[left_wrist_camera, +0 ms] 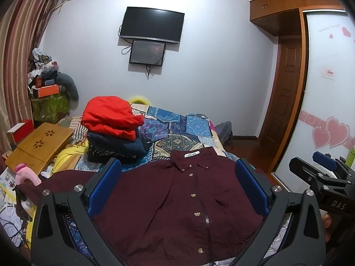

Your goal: Fold large clothes

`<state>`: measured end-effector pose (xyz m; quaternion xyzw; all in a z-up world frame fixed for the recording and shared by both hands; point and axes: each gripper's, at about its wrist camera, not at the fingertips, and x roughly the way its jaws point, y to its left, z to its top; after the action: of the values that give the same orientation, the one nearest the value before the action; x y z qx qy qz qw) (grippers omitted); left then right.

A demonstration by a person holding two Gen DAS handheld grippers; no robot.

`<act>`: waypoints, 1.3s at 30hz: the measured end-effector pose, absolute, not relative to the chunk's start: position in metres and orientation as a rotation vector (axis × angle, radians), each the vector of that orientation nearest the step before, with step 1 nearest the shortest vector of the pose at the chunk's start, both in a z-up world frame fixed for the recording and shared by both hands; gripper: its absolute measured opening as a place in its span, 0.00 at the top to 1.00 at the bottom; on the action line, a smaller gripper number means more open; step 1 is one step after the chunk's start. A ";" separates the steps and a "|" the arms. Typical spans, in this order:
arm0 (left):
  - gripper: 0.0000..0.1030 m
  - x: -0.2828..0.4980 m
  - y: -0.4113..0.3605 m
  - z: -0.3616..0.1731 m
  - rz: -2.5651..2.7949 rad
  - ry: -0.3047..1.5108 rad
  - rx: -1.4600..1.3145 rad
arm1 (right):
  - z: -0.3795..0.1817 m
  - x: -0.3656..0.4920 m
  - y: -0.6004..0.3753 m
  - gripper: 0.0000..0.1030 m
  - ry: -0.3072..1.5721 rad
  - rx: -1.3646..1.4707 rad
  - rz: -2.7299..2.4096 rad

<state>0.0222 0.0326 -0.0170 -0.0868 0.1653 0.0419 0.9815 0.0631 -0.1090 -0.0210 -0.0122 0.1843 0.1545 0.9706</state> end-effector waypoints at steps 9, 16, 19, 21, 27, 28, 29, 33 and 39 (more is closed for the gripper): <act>0.00 0.044 0.068 -0.029 0.184 0.367 -0.224 | -0.033 0.089 -0.108 0.00 0.446 -0.029 0.305; 0.00 0.056 0.128 -0.046 0.380 0.403 -0.237 | -0.046 0.119 -0.110 0.00 0.527 -0.028 0.296; 0.00 0.055 0.167 -0.058 0.491 0.430 -0.266 | -0.052 0.132 -0.112 0.00 0.566 -0.020 0.290; 0.00 0.054 0.192 -0.068 0.570 0.455 -0.285 | -0.057 0.143 -0.112 0.00 0.602 -0.011 0.282; 0.00 0.045 0.266 -0.111 0.743 0.573 -0.370 | -0.072 0.171 -0.109 0.00 0.690 -0.007 0.247; 0.00 0.044 0.278 -0.119 0.746 0.592 -0.401 | -0.074 0.175 -0.108 0.00 0.705 -0.008 0.243; 0.00 0.043 0.292 -0.130 0.749 0.615 -0.444 | -0.076 0.179 -0.107 0.00 0.718 -0.011 0.240; 0.05 0.033 0.339 -0.173 0.753 0.693 -0.655 | -0.082 0.192 -0.099 0.00 0.753 -0.034 0.228; 0.18 0.015 0.391 -0.234 0.738 0.729 -0.950 | -0.089 0.209 -0.083 0.00 0.786 -0.086 0.222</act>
<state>0.0150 0.3908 -0.2339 -0.4367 0.3352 0.3395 0.7627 0.2092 -0.0825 -0.0891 -0.0418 0.3823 0.1080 0.9168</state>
